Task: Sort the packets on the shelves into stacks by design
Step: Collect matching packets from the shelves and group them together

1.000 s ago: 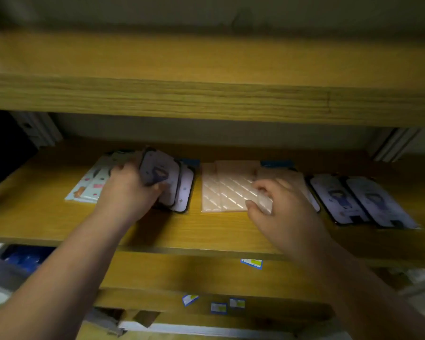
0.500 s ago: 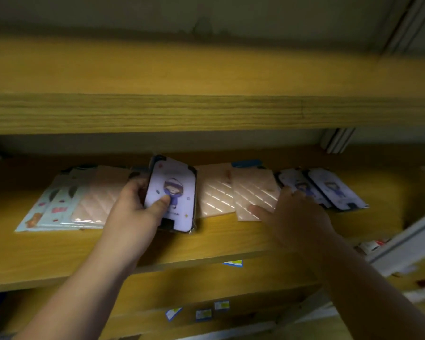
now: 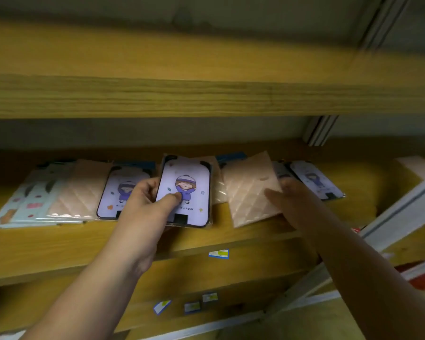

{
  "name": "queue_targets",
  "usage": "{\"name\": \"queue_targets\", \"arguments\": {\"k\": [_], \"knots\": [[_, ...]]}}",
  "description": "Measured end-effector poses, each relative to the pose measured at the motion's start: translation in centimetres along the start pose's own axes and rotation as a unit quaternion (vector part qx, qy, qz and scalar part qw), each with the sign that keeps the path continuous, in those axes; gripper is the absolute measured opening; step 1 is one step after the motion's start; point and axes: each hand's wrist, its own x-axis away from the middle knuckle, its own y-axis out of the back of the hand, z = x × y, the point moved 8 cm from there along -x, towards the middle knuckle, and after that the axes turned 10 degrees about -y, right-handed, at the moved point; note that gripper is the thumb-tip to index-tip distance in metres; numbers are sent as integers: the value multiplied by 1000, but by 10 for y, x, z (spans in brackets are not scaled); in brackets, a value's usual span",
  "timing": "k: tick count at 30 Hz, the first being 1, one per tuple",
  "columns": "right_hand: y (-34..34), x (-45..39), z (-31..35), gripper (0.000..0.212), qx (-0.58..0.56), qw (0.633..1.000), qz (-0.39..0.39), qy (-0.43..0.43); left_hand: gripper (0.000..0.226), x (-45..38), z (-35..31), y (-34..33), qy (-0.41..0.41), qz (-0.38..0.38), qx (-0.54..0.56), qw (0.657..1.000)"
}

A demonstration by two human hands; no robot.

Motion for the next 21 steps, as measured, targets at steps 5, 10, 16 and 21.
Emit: {"name": "queue_targets", "arguments": {"k": [5, 10, 16, 21], "knots": [[26, 20, -22, 17, -273, 959, 61, -40, 23, 26, -7, -23, 20, -13, 32, 999], [91, 42, -62, 23, -283, 958, -8, -49, 29, 65, -15, -70, 5, -4, 34, 999], [159, 89, -118, 14, -350, 933, 79, -18, 32, 128, -2, -153, 4, -2, 5, 1000], [217, 110, -177, 15, -358, 924, 130, -22, 28, 187, 16, -227, 0, 8, -20, 1000]]}}
